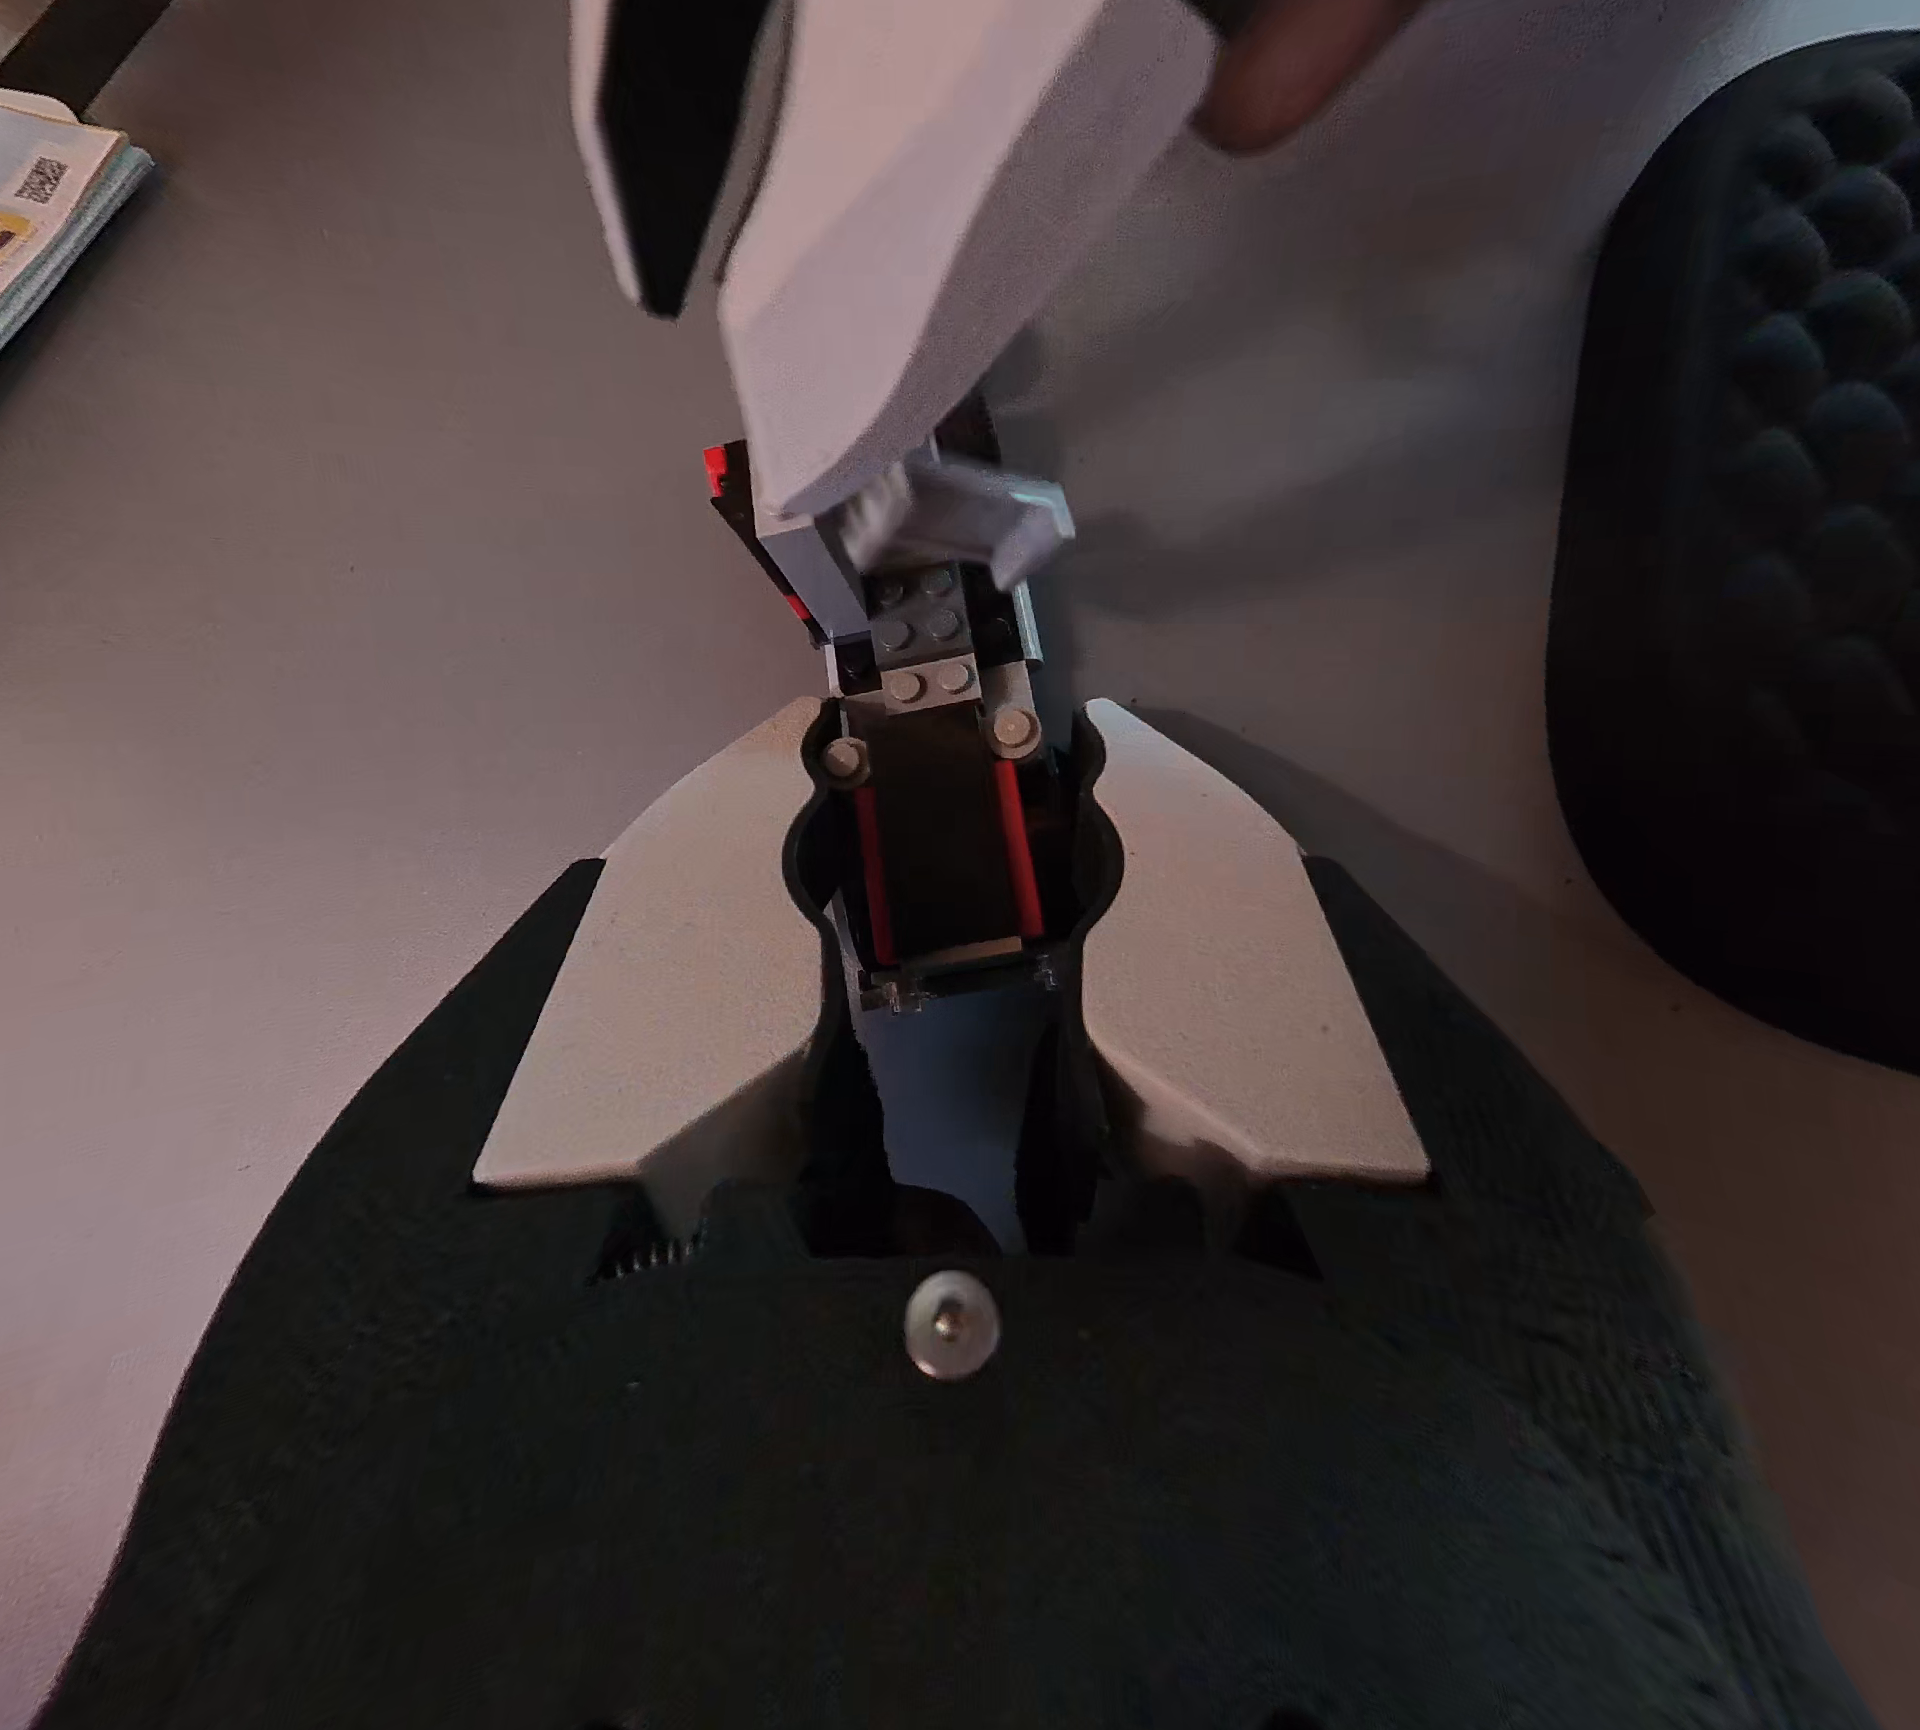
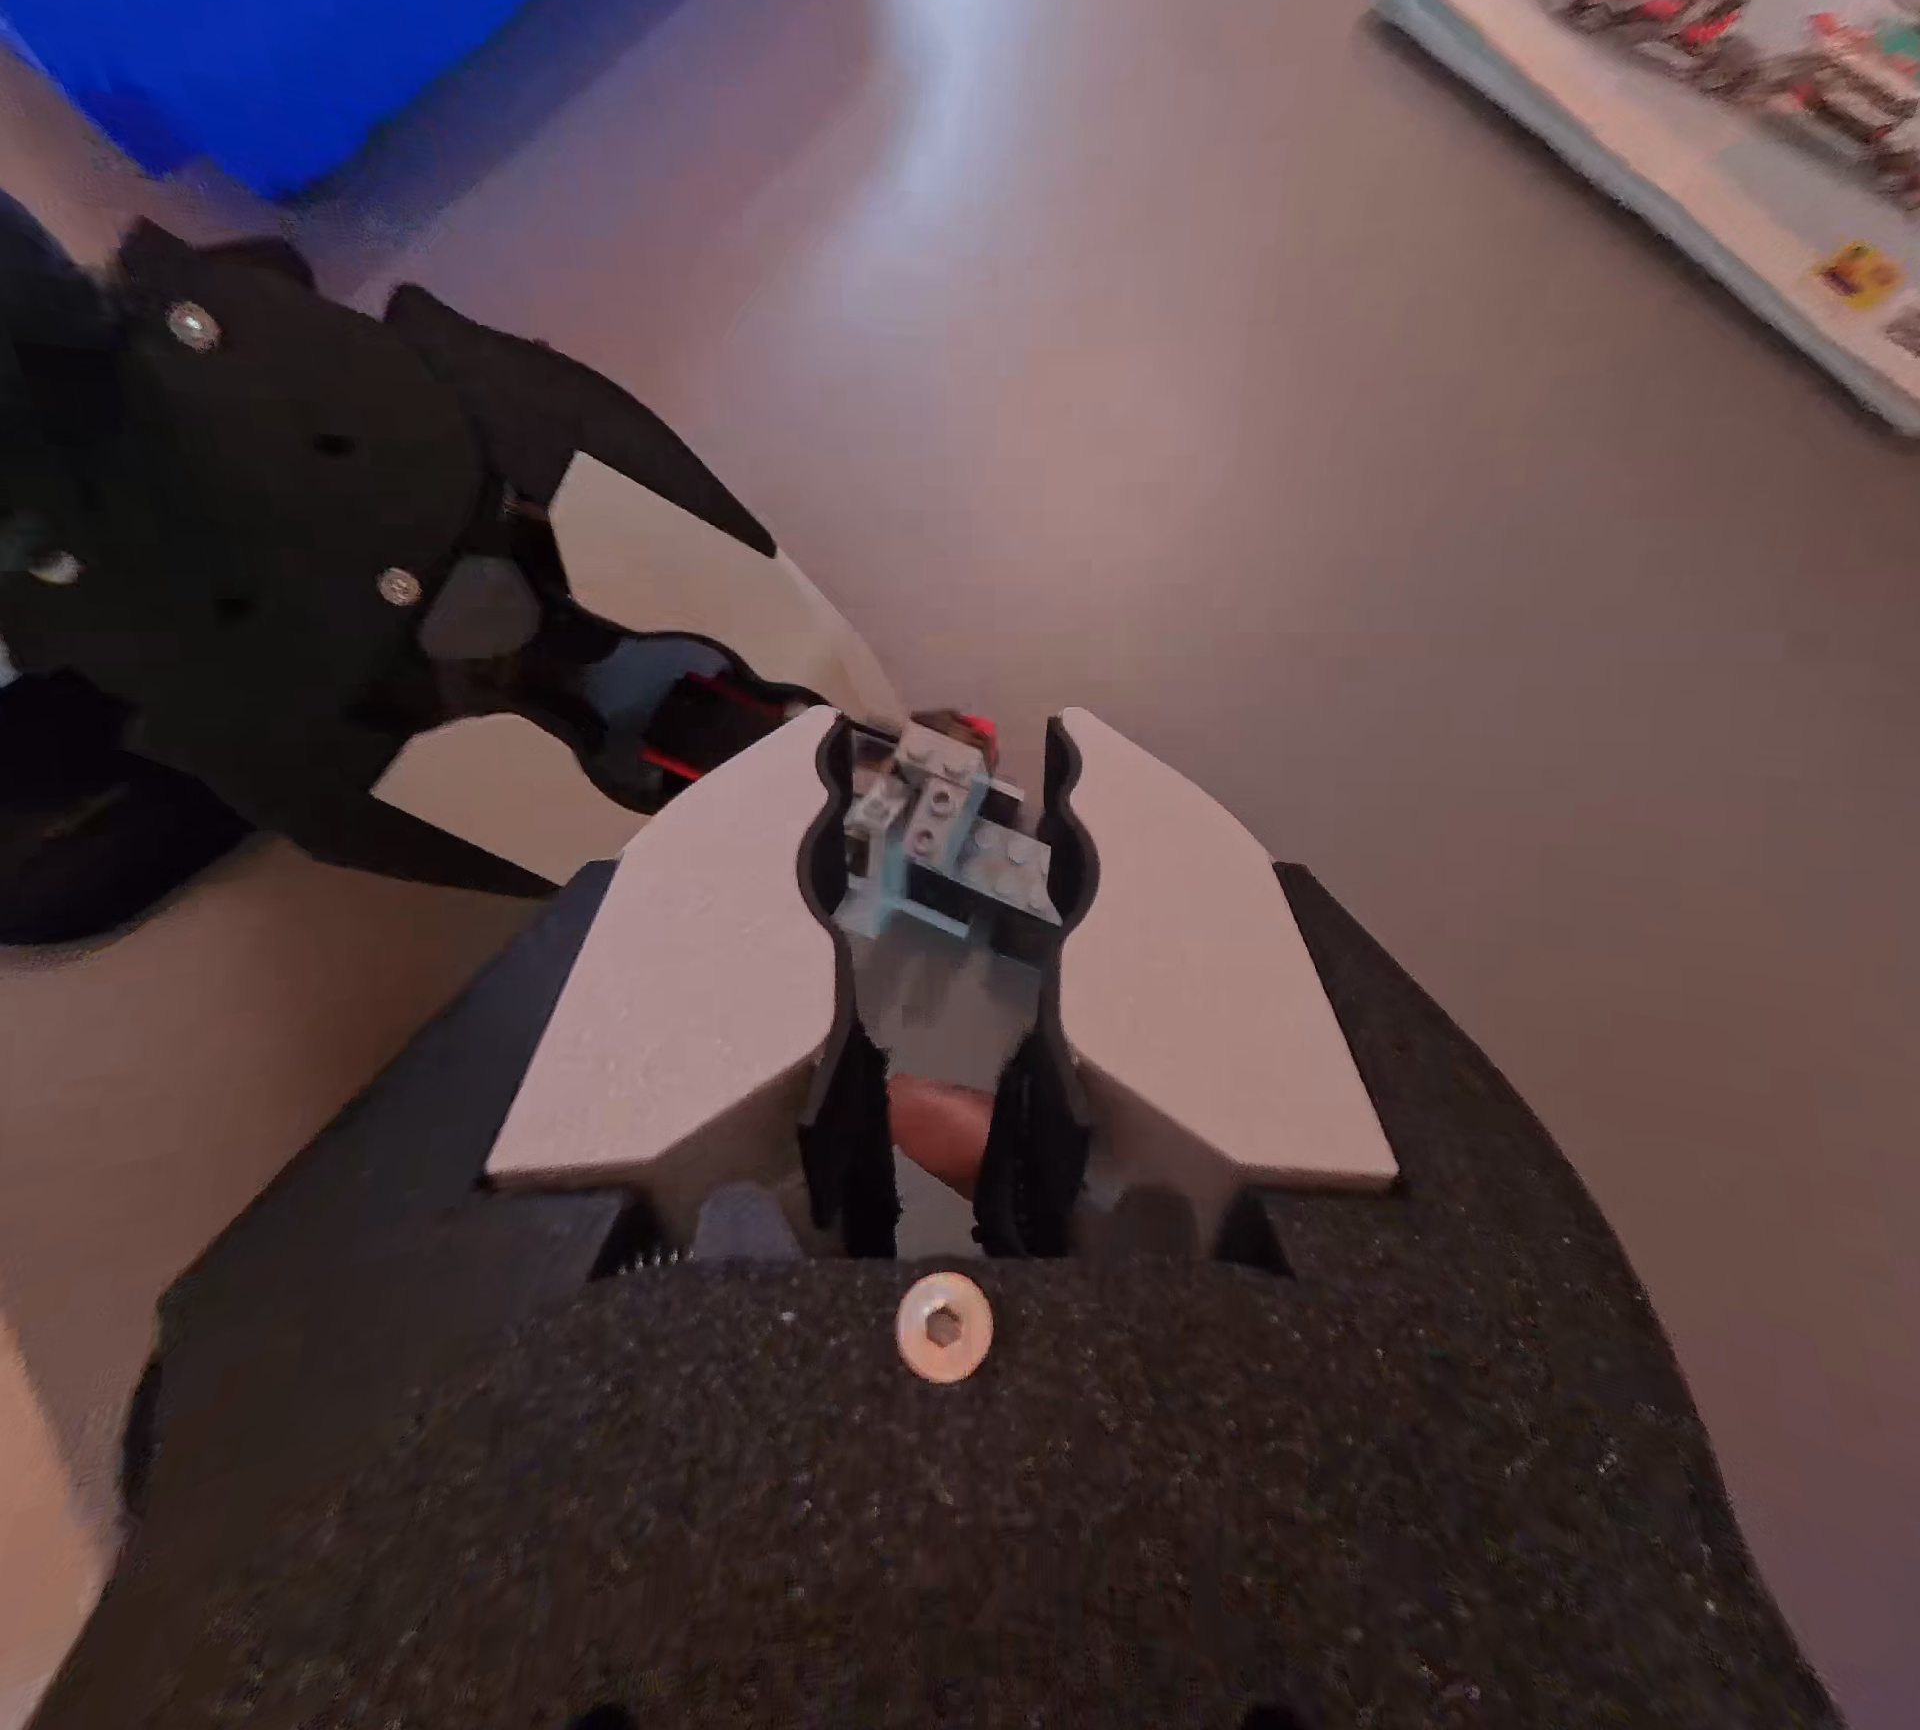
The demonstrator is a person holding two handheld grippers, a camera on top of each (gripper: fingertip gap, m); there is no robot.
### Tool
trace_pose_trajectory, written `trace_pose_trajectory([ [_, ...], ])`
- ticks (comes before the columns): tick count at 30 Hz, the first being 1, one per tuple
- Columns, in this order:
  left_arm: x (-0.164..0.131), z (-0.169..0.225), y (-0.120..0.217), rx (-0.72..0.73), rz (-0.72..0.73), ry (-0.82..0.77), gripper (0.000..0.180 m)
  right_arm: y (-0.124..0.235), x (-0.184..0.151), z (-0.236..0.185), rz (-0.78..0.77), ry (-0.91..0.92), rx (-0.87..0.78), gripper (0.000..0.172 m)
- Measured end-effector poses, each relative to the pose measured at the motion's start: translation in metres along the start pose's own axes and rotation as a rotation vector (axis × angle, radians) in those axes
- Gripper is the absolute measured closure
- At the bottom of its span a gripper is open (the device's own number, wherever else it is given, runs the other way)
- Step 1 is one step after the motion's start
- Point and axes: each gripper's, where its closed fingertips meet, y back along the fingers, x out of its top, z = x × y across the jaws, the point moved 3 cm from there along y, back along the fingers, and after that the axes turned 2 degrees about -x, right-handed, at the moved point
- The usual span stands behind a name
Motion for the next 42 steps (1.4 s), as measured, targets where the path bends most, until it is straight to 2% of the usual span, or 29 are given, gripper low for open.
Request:
trace_pose_trajectory([
  [2,0.000,0.000,0.000,0.001,0.000,-0.001,0.138,-0.004,0.005,-0.003,-0.096,0.018,0.043,0.137],
  [7,0.000,0.000,0.000,-0.004,0.001,0.004,0.138,-0.008,0.002,0.003,-0.283,0.096,-0.031,0.141],
  [11,0.000,0.000,0.001,0.001,0.001,0.000,0.138,0.012,-0.008,0.003,-0.227,0.137,-0.174,0.142],
  [13,0.000,0.000,0.001,0.004,0.000,-0.002,0.138,0.026,-0.028,-0.011,-0.218,0.163,-0.129,0.142],
  [15,0.000,0.000,0.001,0.004,0.000,-0.001,0.138,0.037,-0.056,-0.029,-0.263,0.197,-0.018,0.146],
  [17,0.000,0.000,0.001,0.007,-0.001,-0.003,0.138,0.043,-0.079,-0.039,-0.296,0.261,0.025,0.149],
  [19,0.000,0.000,0.001,0.006,-0.001,-0.004,0.138,0.039,-0.089,-0.042,-0.286,0.307,0.015,0.149],
  [21,-0.001,0.001,0.001,-0.007,-0.001,-0.002,0.135,0.030,-0.095,-0.051,-0.258,0.320,0.084,0.153],
  [23,-0.001,0.003,0.002,-0.035,-0.002,-0.004,0.128,0.020,-0.102,-0.050,-0.271,0.318,0.106,0.163],
  [25,0.002,0.003,0.006,-0.031,0.011,-0.005,0.119,0.016,-0.093,-0.046,-0.153,0.308,0.113,0.167],
  [27,0.014,-0.003,0.019,0.013,0.093,-0.032,0.118,0.021,-0.069,-0.045,0.085,0.247,0.152,0.169],
  [29,0.036,-0.004,0.038,0.016,0.267,-0.037,0.120,0.036,-0.040,-0.042,0.401,0.123,0.215,0.170],
  [31,0.058,-0.001,0.061,-0.040,0.480,0.005,0.127,0.058,-0.015,-0.037,0.723,-0.082,0.349,0.172],
  [33,0.071,0.007,0.078,-0.143,0.661,0.023,0.134,0.073,-0.008,-0.033,0.863,-0.258,0.529,0.172],
  [34,0.072,0.009,0.081,-0.170,0.675,0.011,0.136,0.076,-0.009,-0.030,0.873,-0.282,0.565,0.172],
  [37,0.056,0.010,0.068,-0.149,0.505,-0.131,0.136,0.068,-0.026,-0.038,0.722,-0.136,0.511,0.166],
  [39,0.046,0.013,0.062,-0.174,0.432,-0.195,0.137,0.053,-0.039,-0.046,0.551,0.047,0.386,0.149],
  [42,0.038,0.022,0.056,-0.252,0.380,-0.218,0.143,0.026,-0.058,-0.055,0.322,0.338,0.215,0.145],
])
